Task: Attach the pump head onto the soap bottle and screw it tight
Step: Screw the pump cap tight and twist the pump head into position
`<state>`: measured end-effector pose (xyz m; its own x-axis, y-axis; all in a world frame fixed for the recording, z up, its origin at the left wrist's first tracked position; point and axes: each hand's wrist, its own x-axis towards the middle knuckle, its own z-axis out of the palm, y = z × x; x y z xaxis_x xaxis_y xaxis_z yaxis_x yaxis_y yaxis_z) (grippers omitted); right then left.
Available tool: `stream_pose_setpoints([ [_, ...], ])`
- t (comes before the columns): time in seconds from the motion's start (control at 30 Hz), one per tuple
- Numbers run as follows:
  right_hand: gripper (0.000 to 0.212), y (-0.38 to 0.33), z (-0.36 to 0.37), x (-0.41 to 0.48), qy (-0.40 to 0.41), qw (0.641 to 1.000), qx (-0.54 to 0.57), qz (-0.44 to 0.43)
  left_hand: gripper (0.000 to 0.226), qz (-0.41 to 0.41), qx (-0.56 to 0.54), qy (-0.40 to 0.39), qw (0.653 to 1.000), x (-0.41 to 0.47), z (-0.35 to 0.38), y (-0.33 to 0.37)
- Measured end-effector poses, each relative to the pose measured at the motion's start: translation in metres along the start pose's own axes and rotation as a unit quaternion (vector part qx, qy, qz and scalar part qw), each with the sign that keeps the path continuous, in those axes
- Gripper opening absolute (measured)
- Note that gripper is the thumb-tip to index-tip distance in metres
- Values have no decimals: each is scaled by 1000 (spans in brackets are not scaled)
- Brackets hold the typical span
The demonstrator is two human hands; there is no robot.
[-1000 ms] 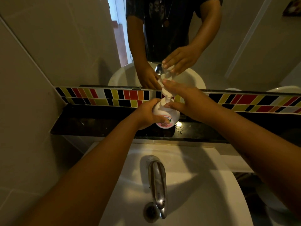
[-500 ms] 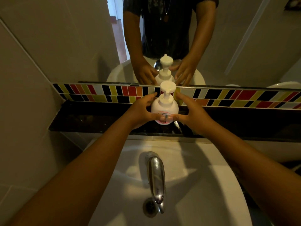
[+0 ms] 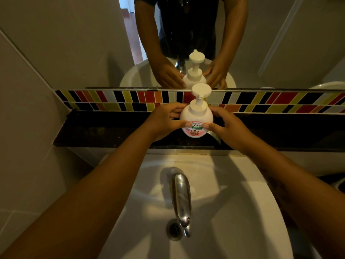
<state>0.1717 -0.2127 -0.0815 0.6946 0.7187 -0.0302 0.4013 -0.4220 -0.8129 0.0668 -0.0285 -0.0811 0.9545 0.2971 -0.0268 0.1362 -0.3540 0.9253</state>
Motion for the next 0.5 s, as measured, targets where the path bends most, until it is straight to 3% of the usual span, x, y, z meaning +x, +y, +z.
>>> stream_pose_setpoints([
  [0.5,54,23,-43,-12,-10,1000,13,14,53,8,9,16,1000,20,45,14],
])
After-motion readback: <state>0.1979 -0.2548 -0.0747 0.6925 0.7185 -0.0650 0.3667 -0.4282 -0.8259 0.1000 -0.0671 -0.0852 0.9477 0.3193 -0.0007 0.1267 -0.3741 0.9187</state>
